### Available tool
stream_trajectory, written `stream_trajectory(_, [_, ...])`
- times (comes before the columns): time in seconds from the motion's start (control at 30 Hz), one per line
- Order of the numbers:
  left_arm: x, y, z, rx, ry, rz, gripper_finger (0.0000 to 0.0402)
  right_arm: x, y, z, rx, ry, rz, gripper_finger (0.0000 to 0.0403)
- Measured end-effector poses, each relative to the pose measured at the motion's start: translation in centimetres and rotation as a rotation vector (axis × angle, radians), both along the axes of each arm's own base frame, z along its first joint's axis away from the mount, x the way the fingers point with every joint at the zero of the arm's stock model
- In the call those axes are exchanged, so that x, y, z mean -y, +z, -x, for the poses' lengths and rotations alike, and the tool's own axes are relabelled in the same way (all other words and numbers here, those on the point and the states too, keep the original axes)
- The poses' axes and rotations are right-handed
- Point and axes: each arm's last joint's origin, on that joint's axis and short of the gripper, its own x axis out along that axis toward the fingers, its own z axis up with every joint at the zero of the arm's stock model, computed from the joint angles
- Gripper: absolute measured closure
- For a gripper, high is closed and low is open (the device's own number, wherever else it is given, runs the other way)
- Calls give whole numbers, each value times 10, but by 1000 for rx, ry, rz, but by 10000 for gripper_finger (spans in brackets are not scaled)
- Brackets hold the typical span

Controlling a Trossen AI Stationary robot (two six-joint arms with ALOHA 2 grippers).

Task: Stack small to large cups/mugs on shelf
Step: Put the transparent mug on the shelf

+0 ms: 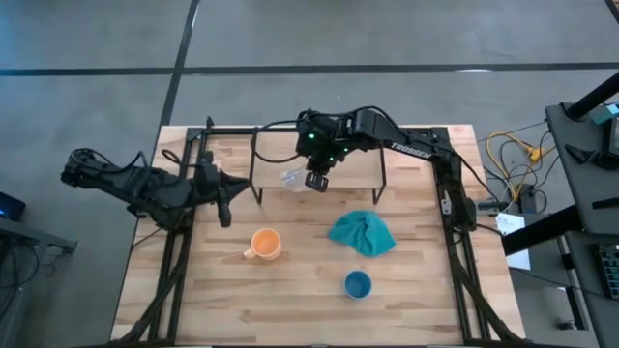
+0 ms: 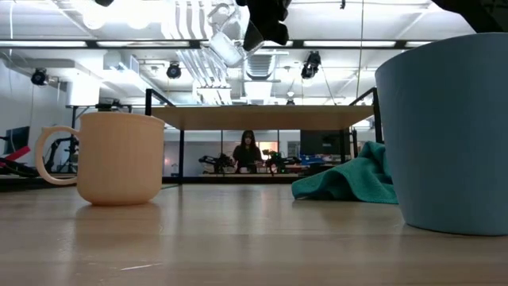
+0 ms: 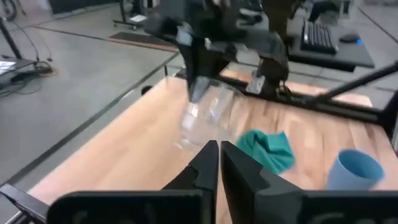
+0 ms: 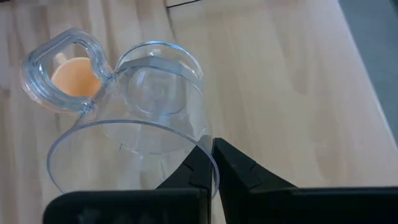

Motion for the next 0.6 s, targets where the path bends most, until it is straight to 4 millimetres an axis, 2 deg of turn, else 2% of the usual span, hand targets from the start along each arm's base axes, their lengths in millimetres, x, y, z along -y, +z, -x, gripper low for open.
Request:
stream_trajectory(0.3, [0,-11,-16,-66,12,-12,321,-18,-2,-4,-3,30,-13,394])
stream_trajectory(0.6, [7,-19,-39,-107,-128,21,310,-36,-9,-13,-4,86,-71,394])
